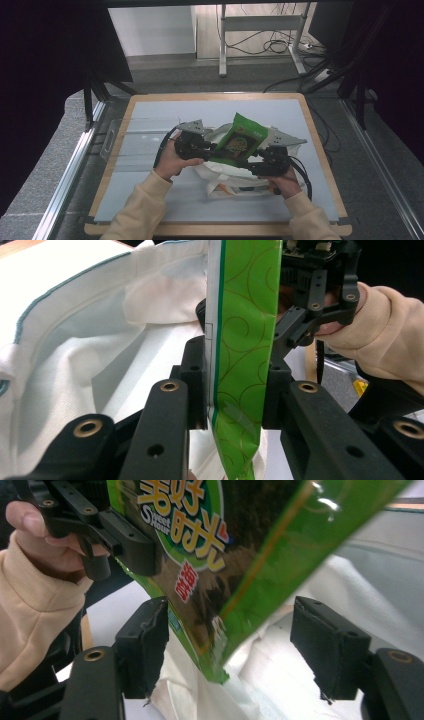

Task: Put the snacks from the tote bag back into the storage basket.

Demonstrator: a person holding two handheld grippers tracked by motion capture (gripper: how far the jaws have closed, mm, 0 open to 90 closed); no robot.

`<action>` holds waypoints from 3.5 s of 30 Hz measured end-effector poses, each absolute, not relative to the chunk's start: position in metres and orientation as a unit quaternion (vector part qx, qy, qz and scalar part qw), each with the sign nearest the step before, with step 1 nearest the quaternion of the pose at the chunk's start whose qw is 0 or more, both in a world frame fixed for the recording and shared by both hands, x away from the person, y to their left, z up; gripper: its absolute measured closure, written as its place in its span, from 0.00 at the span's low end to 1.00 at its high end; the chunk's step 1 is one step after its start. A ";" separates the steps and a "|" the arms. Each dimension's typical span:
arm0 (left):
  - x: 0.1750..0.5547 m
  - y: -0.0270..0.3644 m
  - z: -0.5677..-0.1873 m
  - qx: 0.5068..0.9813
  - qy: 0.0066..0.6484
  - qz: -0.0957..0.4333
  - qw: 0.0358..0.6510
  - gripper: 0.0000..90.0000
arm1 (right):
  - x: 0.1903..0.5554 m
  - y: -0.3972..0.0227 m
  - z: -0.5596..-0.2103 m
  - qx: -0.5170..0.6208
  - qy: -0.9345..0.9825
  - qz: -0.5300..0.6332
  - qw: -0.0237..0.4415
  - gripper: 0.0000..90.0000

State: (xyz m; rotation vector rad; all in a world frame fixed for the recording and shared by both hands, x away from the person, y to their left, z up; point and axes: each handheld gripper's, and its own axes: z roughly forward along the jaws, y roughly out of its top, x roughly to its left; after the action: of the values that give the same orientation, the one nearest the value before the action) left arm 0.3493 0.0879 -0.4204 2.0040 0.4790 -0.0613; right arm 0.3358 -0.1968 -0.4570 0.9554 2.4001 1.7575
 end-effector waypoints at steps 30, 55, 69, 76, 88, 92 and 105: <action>0.354 0.088 -0.431 0.838 0.209 -0.005 0.505 0.50 | 0.334 -0.197 -0.455 0.242 0.790 0.563 0.007 0.80; 0.351 0.104 -0.423 0.835 0.230 0.037 0.498 0.36 | 0.342 -0.219 -0.445 0.266 0.830 0.484 0.077 0.80; 0.356 0.102 -0.416 0.843 0.230 0.050 0.483 0.36 | 0.354 -0.214 -0.454 0.263 0.865 0.420 0.077 0.80; 0.363 0.096 -0.404 0.852 0.215 0.053 0.473 0.36 | 0.356 -0.207 -0.454 0.253 0.879 0.397 0.073 0.80; 0.375 0.082 -0.389 0.874 0.175 0.049 0.451 0.33 | 0.355 -0.199 -0.457 0.242 0.895 0.368 0.072 0.80; 0.380 0.077 -0.387 0.884 0.158 0.041 0.437 0.33 | 0.356 -0.197 -0.457 0.238 0.897 0.365 0.072 0.80; 0.390 0.049 -0.382 0.917 0.096 0.034 0.386 0.42 | 0.353 -0.190 -0.452 0.224 0.904 0.356 0.081 0.80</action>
State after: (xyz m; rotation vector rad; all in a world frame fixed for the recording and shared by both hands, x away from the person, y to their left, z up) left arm 0.3901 0.0491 -0.3818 2.3350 0.2438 0.0866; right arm 0.3533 -0.1898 -0.4516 0.6696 2.7010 1.0626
